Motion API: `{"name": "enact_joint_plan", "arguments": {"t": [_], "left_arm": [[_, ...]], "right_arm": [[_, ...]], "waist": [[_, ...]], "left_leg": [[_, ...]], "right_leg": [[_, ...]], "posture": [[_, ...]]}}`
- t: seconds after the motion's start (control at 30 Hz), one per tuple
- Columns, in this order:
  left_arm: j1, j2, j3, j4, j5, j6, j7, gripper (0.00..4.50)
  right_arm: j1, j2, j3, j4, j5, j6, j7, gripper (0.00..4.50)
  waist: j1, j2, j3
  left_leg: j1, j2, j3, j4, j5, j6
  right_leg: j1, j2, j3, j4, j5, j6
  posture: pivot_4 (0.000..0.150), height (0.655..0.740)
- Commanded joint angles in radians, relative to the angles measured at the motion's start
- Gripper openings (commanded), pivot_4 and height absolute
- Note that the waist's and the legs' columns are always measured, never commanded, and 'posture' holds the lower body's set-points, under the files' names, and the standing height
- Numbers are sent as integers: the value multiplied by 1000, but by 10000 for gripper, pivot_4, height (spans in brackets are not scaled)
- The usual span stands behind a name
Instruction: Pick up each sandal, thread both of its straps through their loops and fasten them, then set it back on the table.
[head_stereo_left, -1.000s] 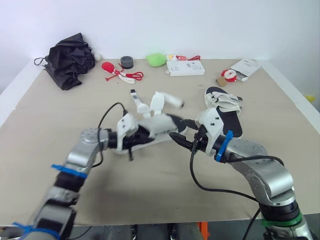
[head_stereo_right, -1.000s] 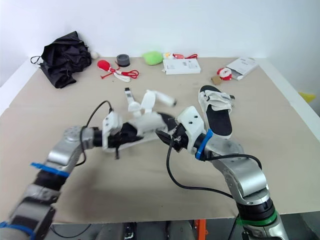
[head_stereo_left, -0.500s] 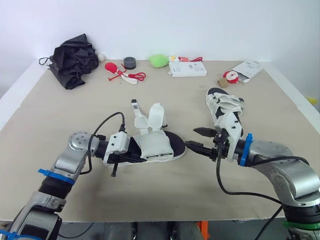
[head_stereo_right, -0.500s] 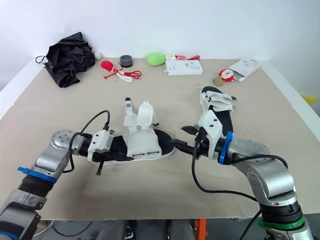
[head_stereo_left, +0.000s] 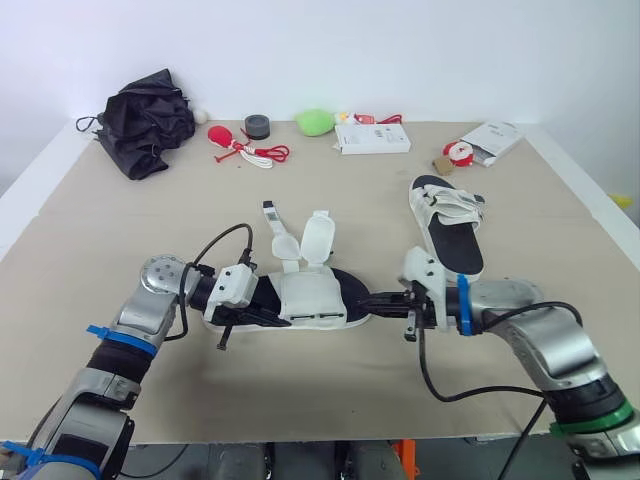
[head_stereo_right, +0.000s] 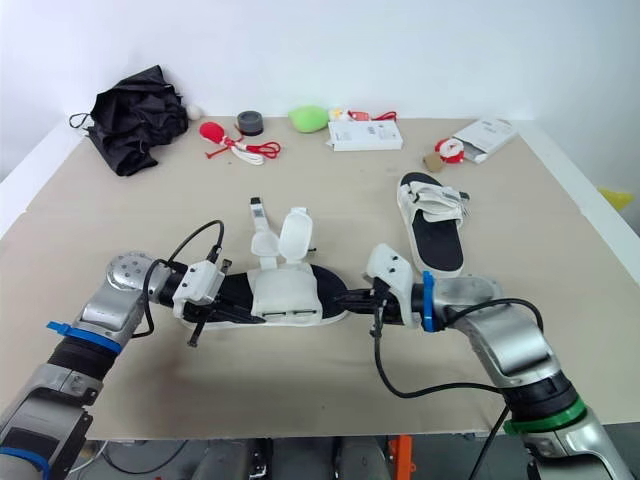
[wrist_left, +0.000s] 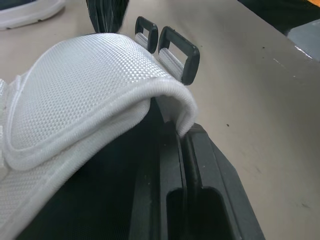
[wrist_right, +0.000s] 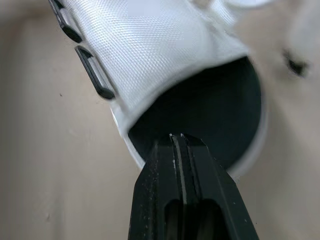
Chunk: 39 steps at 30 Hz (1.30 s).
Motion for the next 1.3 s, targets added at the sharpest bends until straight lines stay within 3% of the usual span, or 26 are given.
{"name": "enact_joint_plan", "arguments": {"t": [0.03, 0.47, 0.87, 1.13, 1.3], "left_arm": [[0, -33, -9, 39, 16, -14, 30, 0], [-137, -102, 2, 330, 76, -169, 37, 0], [-120, -102, 5, 305, 80, -185, 41, 0], [-82, -88, 19, 215, 60, -132, 48, 0], [-64, -92, 18, 185, 56, -119, 48, 0]], "right_arm": [[-94, 35, 48, 64, -47, -13, 23, 992], [-183, 100, 156, 170, -122, -42, 133, 992], [-245, 126, 304, 358, -306, 61, 114, 992], [-272, 185, 85, 326, -124, 3, 186, 992], [-259, 224, 98, 306, -109, -19, 201, 992]], "waist": [[4, 2, -1], [9, 7, -4], [0, 11, -33], [0, 12, -34], [0, 12, -34]], "left_leg": [[0, -1, 0, 0, 0, 0], [0, -1, -1, 1, 5, 1], [8, 2, 0, 0, 5, -1], [7, 3, 0, -1, 5, -2], [1, 3, 3, -4, 4, -2]], "right_leg": [[0, -1, 0, 0, 0, 0], [1, -1, -1, 0, 5, 1], [1, -1, -2, 0, 6, -1], [-1, -1, -2, 0, 7, -2], [-4, 0, -1, 0, 5, -7]], "posture": [[1500, 7400], [1500, 7400], [1500, 7400], [1500, 7400], [1500, 7400]]}}
